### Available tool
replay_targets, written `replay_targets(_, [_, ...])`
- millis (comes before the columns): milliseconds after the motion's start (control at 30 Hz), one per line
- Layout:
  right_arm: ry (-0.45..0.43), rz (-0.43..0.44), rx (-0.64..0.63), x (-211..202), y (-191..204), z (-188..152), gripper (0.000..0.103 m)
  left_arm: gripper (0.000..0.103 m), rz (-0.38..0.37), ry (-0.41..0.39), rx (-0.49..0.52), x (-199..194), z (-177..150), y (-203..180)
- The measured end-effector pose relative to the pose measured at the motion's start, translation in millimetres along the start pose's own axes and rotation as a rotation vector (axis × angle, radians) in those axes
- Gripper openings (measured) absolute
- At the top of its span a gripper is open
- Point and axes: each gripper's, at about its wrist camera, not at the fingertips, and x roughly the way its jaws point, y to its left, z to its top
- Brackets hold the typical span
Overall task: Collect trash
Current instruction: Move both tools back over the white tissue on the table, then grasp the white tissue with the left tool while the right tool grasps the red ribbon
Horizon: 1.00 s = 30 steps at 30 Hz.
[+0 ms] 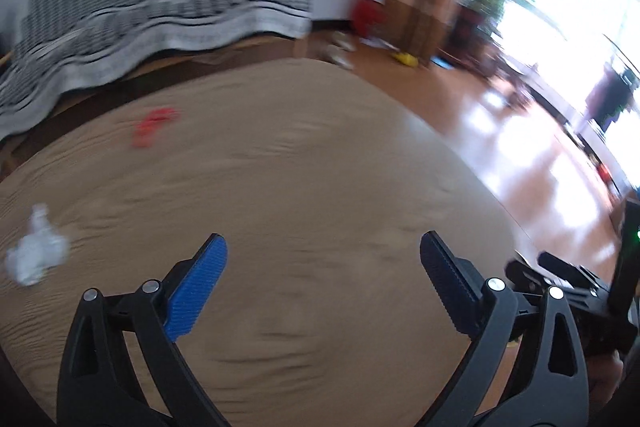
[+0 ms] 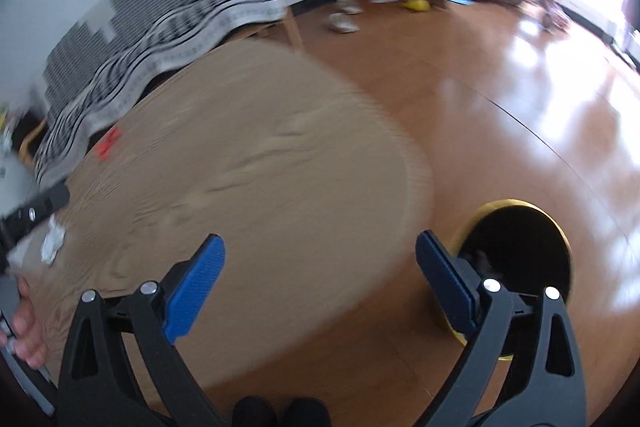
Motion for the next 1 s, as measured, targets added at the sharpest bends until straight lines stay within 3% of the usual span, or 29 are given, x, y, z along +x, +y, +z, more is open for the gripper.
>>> replay_targets(133, [0.015, 0.056, -0.103, 13, 72, 5, 0.093, 0.094, 0.144, -0.025, -0.075, -17, -1, 84])
replay_targets(233, [0.036, 0.098, -0.152, 24, 121, 6, 0.093, 0.094, 0.244, -0.024, -0.190, -27, -12, 158])
replay_targets(400, [0.059, 0.131, -0.200, 42, 180, 12, 0.093, 0.094, 0.310, 0.014, -0.362, -28, -32, 239])
replay_targets(600, [0.078, 0.141, -0.254, 58, 227, 10, 0.093, 0.094, 0.338, 0.053, -0.390, -7, -43, 280])
replay_targets(767, [0.088, 0.133, -0.298, 73, 251, 6, 0.093, 0.093, 0.359, 0.063, -0.344, 10, -45, 287])
replay_targets(833, [0.088, 0.130, -0.307, 77, 255, 6, 0.093, 0.075, 0.361, 0.079, -0.331, 15, -45, 286])
replay_targets(867, [0.091, 0.129, -0.314, 81, 258, 6, 0.093, 0.063, 0.381, 0.072, -0.319, 16, -44, 285])
replay_targets(900, [0.093, 0.131, -0.316, 83, 260, 6, 0.093, 0.042, 0.393, 0.066, -0.307, 16, -43, 285])
replay_targets(967, [0.095, 0.132, -0.323, 90, 264, 6, 0.093, 0.020, 0.375, 0.069, -0.304, 15, -42, 286])
replay_targets(1000, [0.097, 0.129, -0.331, 94, 266, 6, 0.093, 0.016, 0.363, 0.071, -0.314, 14, -42, 287])
